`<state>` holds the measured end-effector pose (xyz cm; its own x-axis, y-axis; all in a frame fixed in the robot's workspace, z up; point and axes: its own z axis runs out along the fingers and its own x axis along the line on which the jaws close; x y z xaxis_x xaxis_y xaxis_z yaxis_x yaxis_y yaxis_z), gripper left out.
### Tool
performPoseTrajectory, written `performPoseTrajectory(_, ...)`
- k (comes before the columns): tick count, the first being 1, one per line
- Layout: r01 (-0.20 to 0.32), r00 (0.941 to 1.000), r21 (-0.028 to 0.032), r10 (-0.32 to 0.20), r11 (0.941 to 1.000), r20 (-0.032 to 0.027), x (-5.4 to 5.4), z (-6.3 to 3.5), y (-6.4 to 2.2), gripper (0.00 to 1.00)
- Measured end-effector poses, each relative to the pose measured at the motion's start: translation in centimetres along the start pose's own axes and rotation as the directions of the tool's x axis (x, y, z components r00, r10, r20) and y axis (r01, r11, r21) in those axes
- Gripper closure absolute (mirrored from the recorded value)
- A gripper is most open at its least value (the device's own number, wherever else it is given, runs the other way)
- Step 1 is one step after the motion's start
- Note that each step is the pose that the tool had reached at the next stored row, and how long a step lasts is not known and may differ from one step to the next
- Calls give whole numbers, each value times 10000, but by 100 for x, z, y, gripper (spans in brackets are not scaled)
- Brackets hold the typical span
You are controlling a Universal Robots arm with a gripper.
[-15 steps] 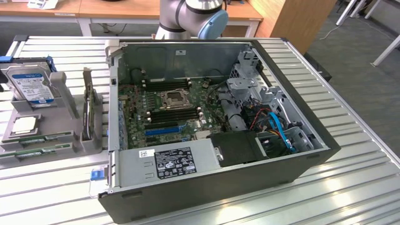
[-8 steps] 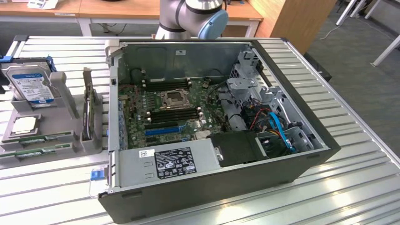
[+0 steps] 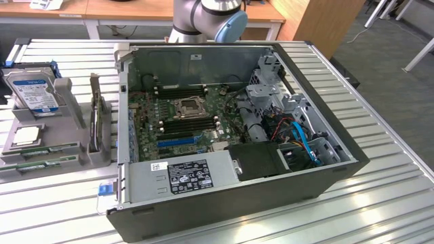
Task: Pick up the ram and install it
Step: 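Pick up the ram and move it above insertion slot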
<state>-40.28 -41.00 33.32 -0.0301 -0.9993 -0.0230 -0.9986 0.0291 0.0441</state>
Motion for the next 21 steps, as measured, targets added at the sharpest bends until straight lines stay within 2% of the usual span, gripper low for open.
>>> performPoseTrajectory(10, -1, 10000, 0, 1, 10000, 0, 2, 86, -4, 70)
performPoseTrajectory(21, 0, 10000, 0, 0, 10000, 0, 6, 245, -11, 70)
